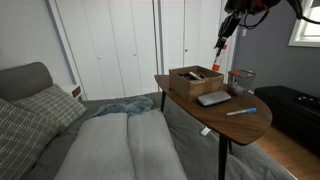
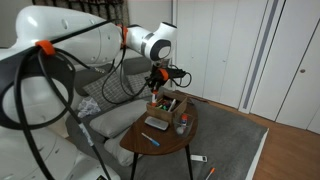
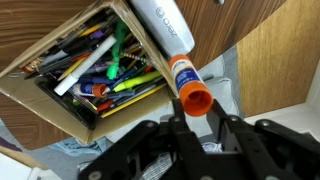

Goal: Pick up the orange and white glue stick and put it on the table facing up side down

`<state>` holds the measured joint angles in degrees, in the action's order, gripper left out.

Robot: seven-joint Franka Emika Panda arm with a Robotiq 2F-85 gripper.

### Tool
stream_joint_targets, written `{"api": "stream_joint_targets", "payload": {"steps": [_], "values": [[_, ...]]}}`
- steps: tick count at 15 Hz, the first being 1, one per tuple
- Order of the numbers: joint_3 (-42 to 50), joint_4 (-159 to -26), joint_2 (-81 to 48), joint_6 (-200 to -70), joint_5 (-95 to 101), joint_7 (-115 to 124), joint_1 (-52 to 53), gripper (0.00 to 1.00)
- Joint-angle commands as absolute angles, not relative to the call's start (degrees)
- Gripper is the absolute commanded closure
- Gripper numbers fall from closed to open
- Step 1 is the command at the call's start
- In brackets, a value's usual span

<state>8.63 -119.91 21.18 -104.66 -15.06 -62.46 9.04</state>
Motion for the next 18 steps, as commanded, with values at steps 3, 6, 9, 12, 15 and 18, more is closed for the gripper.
{"api": "stream_joint_targets", "payload": {"steps": [3,6,9,12,15,18], "values": [[3.31,-121.29,22.56,-100.58,-11.77,-63.33,9.04,0.93],[-0.76,-124.99,24.75,-101.18,-7.83,-56.88,8.39,0.93],[-2.32,-129.93,26.36,-106.32,-6.8,-49.59,8.63,0.93],[-2.78,-134.42,27.24,-111.11,-8.71,-44.6,9.69,0.93],[-3.44,-137.77,27.16,-115.5,-8.82,-40.73,10.58,0.93],[-3.97,-139.88,26.38,-119.68,-8.75,-38.23,12.06,0.93]]}}
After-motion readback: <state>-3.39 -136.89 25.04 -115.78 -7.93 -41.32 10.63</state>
